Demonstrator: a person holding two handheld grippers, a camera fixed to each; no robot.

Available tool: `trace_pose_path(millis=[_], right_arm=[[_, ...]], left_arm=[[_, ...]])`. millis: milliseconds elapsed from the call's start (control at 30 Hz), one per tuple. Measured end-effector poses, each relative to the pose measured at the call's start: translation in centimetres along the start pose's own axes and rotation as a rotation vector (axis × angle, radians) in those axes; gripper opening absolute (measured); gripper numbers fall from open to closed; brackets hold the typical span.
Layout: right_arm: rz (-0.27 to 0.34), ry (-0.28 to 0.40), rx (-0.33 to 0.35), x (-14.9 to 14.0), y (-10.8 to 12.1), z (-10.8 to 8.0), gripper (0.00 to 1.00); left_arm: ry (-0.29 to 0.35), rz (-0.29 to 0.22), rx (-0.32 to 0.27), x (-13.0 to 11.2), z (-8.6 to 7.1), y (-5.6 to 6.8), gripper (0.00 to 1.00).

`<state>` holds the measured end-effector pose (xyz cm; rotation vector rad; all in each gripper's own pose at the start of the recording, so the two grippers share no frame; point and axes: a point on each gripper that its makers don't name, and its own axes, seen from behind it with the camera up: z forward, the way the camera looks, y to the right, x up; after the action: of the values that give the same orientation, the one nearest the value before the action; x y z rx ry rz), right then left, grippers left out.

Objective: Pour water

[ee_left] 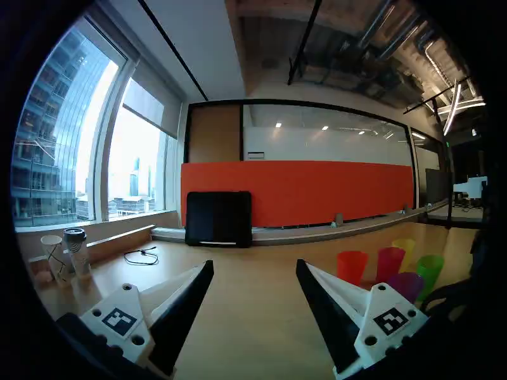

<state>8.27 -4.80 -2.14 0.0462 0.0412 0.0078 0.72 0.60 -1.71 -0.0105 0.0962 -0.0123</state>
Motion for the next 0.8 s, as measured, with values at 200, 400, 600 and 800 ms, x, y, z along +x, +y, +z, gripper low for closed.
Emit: trace_pose_path(millis=[200,400,600,800], right_arm=[[0.009,-0.001,0.001,0.0,0.0,0.0,0.99],[0.003,-0.004,-0.001,-0.1,0.0,0.1,0.99],[0.002,-0.003,0.000,-0.1,-0.2,0.1,0.99],[0.002,-0.004,0.000,-0.1,-0.1,0.2,0.99]], left_arm=[[-0.009,-0.009,-0.001,-0.6,0.1,0.0,0.97],[-0.023,-0.007,0.001,-1.1,0.2,0.0,0.97],[-0.033,-0.009,-0.001,-1.4,0.3,-0.2,0.97],[-0.051,-0.007,-0.004,-1.9,0.6,-0.2,0.96]])
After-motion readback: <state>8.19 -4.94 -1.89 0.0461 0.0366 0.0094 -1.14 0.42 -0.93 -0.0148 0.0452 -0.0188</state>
